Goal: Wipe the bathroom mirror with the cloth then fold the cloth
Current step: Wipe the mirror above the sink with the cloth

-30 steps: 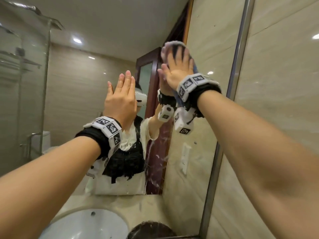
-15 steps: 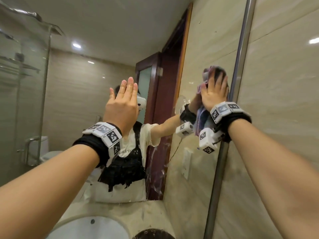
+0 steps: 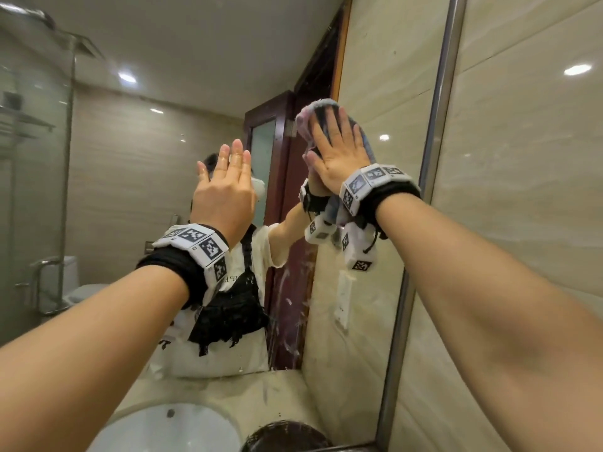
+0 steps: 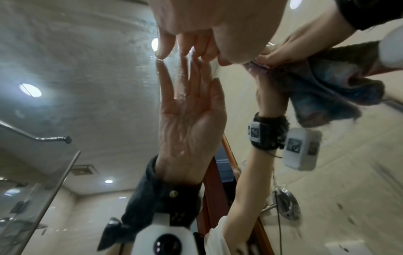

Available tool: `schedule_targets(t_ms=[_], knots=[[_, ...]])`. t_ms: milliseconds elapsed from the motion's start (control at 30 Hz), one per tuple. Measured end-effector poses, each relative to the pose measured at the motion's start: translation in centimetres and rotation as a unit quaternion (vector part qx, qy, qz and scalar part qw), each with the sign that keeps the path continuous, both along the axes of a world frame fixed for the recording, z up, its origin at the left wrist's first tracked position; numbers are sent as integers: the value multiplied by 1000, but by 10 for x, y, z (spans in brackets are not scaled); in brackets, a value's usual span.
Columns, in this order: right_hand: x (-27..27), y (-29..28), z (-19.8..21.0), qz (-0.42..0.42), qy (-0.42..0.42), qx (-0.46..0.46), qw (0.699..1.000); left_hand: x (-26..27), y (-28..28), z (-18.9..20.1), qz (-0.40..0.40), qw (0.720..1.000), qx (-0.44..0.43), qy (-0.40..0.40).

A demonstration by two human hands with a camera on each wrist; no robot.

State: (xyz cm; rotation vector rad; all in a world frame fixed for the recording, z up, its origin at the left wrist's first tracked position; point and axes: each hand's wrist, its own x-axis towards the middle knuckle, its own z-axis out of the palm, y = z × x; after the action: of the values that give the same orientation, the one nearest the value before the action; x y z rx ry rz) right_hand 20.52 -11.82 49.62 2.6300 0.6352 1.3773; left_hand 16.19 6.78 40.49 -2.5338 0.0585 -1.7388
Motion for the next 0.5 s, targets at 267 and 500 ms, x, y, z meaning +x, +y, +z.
schedule_targets(t_ms=[267, 500], knots=[[6, -27, -26, -27, 15, 162, 986, 0, 3, -6, -17, 1000, -2, -1], [15, -61, -100, -97, 46, 192, 976, 0, 1, -60, -35, 999, 17, 13]])
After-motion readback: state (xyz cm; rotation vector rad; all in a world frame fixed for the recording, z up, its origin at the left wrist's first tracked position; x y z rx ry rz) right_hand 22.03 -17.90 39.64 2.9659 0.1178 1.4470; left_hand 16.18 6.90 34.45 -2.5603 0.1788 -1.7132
